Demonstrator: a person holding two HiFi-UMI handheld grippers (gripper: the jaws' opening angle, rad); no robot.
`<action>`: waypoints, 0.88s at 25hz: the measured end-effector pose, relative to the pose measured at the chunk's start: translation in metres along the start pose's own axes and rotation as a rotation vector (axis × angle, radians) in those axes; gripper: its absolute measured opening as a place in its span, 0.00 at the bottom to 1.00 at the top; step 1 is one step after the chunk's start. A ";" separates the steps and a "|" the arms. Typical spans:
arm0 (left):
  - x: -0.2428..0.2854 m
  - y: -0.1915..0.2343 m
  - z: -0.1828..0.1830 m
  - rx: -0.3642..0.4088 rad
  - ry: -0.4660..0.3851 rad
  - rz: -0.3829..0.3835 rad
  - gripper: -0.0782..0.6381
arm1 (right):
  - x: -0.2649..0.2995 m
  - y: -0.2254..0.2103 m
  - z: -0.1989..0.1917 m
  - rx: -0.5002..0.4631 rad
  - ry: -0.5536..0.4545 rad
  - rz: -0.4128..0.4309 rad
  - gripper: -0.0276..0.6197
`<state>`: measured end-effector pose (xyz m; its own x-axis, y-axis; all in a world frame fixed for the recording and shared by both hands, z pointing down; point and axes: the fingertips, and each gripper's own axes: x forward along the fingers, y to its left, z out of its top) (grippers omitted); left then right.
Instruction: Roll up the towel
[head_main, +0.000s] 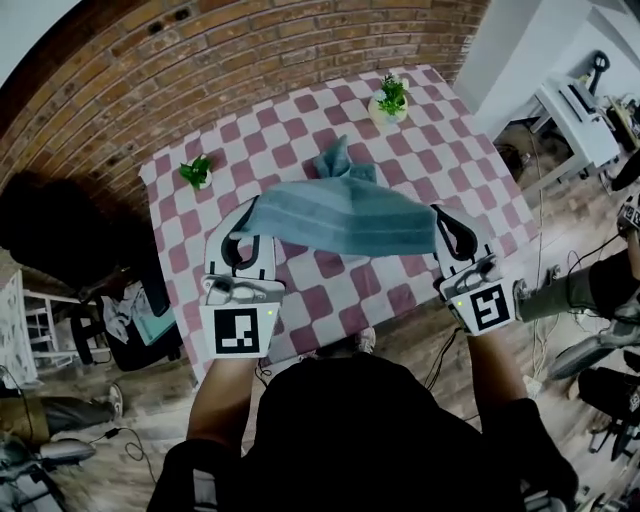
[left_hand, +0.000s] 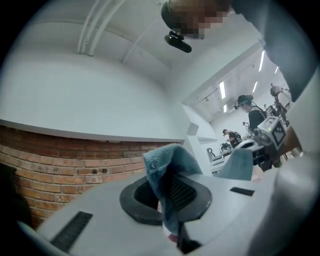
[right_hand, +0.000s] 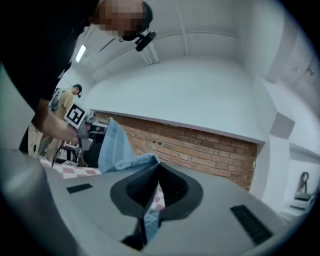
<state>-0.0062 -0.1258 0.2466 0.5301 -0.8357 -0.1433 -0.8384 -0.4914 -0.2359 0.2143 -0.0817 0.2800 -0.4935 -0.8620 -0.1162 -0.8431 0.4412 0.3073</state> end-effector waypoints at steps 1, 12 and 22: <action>0.003 0.002 0.007 0.009 -0.009 -0.005 0.11 | -0.003 0.009 -0.004 -0.020 0.004 -0.016 0.05; 0.039 -0.002 0.074 0.059 -0.095 -0.033 0.11 | -0.028 0.101 -0.067 -0.339 0.183 0.039 0.16; 0.059 -0.006 0.122 0.055 -0.158 -0.011 0.11 | -0.014 0.179 -0.072 -0.882 0.015 0.088 0.60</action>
<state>0.0459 -0.1423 0.1227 0.5558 -0.7797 -0.2885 -0.8268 -0.4822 -0.2896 0.0853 -0.0083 0.4043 -0.5408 -0.8398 -0.0479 -0.3280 0.1581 0.9314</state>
